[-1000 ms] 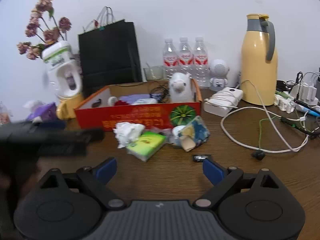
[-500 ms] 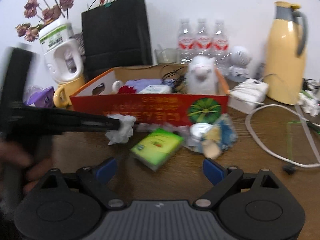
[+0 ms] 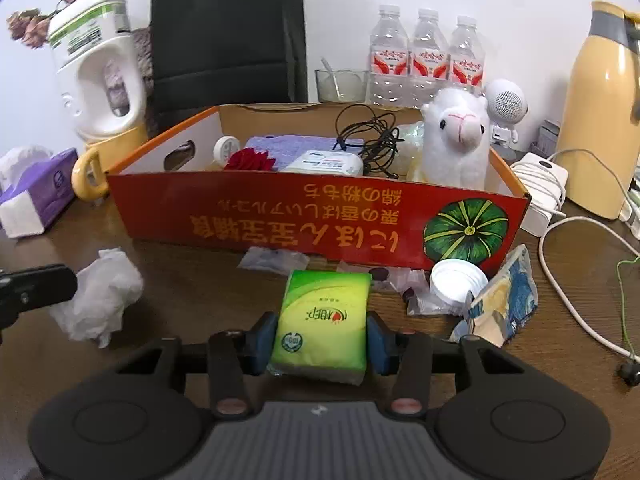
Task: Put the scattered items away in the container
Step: 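Grasp the crumpled white tissue with the left tool while the right grasps the green tissue pack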
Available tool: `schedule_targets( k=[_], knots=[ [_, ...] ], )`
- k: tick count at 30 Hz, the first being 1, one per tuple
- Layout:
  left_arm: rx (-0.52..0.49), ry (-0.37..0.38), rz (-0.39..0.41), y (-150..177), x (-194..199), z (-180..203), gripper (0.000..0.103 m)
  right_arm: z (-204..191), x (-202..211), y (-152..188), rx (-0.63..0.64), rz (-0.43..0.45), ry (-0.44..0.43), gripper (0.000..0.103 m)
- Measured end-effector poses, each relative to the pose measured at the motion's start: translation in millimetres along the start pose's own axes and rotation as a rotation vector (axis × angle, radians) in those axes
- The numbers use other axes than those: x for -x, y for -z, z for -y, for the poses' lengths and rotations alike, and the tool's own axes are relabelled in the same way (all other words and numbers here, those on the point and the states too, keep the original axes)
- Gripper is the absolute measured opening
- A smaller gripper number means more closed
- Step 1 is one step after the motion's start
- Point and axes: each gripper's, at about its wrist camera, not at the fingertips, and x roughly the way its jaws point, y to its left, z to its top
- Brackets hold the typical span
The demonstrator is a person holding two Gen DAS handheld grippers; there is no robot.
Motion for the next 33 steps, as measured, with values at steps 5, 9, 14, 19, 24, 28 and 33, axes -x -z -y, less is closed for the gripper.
schedule_targets(
  k=[5, 9, 14, 19, 24, 28, 33],
  knots=[
    [-0.056, 0.040, -0.030, 21.1, 24.8, 6.1, 0.002, -2.0, 32.8, 17.0, 0.014, 0.007, -0.045, 0.045],
    [-0.079, 0.041, -0.036, 38.9, 33.5, 12.5, 0.036, -1.2, 63.2, 39.3, -0.006, 0.012, -0.097, 0.046],
    [-0.141, -0.012, 0.026, 32.5, 26.0, 19.2, 0.083, -2.6, 78.7, 45.0, 0.028, 0.045, -0.114, 0.046],
    [-0.111, -0.033, -0.075, 22.8, -7.9, 19.8, 0.073, 1.5, 83.1, 38.5, 0.008, 0.069, -0.117, 0.046],
    [0.006, 0.002, -0.121, 25.1, -17.9, 1.2, 0.041, 2.9, 90.1, 39.3, 0.024, 0.088, -0.114, 0.046],
    [0.068, 0.025, -0.138, 25.0, -10.8, -6.8, 0.031, 6.3, 95.5, 39.3, 0.009, 0.101, -0.111, 0.046],
    [0.083, 0.000, -0.085, 28.3, 23.6, 3.0, 0.026, 2.4, 111.9, 42.3, 0.013, 0.138, -0.127, 0.046]
  ],
)
